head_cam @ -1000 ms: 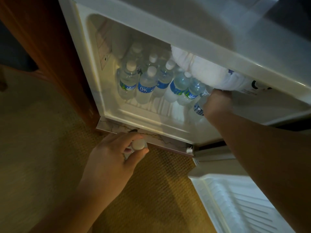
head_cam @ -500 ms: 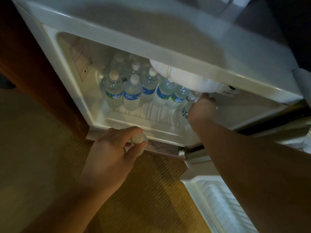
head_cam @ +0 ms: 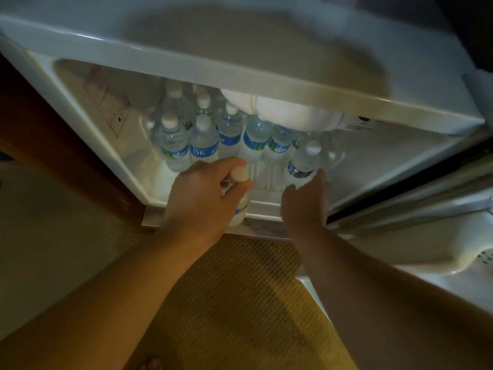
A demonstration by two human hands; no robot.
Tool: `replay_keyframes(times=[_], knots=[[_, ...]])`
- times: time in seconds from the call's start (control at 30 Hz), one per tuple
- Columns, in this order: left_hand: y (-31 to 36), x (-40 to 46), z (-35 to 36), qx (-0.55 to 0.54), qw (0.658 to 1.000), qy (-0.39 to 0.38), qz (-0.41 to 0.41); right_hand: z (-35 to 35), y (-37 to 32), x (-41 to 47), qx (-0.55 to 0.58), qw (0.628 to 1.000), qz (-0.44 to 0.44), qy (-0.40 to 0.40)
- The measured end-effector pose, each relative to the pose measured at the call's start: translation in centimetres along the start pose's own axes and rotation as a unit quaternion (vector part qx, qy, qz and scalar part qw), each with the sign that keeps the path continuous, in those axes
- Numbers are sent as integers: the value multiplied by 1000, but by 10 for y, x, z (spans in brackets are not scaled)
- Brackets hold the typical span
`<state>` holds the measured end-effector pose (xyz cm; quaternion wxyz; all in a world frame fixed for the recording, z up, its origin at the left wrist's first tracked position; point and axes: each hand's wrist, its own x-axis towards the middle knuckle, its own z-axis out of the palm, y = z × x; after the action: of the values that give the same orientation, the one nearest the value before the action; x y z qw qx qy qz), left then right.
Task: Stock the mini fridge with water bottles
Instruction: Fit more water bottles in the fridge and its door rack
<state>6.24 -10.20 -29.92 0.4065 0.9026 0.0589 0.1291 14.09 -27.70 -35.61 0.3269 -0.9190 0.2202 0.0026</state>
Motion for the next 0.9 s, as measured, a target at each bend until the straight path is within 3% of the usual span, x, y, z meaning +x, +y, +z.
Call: replay_keyframes(times=[0.13,0.37,0.53,0.7,0.9], knots=[[5,35,21,-19,999,2,49,10,28,-27,-19,997,45,-62],[-10,66,68,-86,992,-32,91,22,57,-50,-94,987,-20,-131],[-19,85,96,-94,991,-46,86,27,65,-44,-174,961,-98,-193],[-23,100,113,-81,994,-59,31,30,67,-35,-238,925,-157,-251],[-19,114,122,-106,990,-90,22,61,74,-19,-273,899,-139,-313]])
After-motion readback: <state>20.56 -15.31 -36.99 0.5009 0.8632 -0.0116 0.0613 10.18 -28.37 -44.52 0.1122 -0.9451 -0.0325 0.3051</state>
